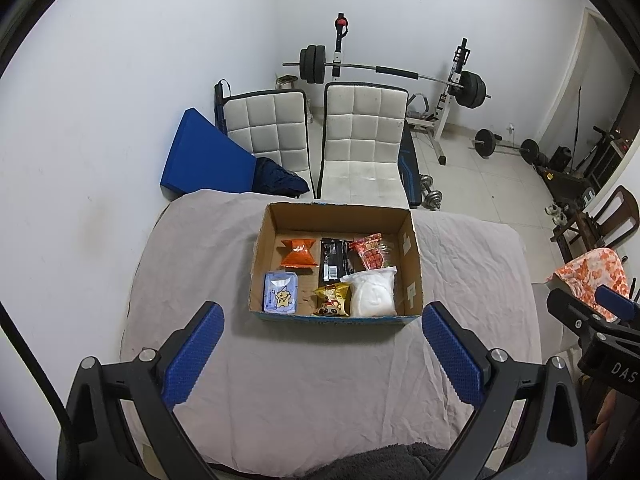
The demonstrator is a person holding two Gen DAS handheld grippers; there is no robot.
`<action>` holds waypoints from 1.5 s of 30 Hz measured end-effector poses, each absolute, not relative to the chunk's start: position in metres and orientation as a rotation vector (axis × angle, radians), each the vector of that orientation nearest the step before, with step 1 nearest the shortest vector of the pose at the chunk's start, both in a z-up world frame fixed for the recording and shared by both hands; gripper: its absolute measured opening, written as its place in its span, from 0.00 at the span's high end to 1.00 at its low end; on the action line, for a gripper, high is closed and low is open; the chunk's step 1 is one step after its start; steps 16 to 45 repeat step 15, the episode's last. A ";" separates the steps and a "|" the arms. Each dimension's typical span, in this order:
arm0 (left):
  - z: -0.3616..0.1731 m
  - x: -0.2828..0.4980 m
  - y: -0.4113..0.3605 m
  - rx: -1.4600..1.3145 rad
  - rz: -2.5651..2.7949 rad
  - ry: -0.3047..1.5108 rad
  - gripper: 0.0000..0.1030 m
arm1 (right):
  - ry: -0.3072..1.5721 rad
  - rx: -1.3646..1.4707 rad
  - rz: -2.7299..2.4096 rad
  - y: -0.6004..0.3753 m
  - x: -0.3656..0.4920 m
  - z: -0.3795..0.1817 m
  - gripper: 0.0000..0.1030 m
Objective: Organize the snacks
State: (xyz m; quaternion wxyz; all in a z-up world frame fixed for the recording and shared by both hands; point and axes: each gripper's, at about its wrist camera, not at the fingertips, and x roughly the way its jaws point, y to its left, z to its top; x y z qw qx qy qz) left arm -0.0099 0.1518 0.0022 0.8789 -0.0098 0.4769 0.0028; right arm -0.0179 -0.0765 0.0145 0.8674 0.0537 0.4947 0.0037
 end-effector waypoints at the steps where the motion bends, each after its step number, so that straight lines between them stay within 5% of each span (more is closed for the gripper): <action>1: 0.002 -0.010 0.152 -0.020 0.005 0.994 0.01 | 1.036 0.112 0.007 -0.077 -0.018 0.015 0.00; 45: 0.002 -0.013 0.150 -0.012 -0.003 0.995 0.01 | 1.041 0.116 -0.002 -0.075 -0.021 0.013 0.00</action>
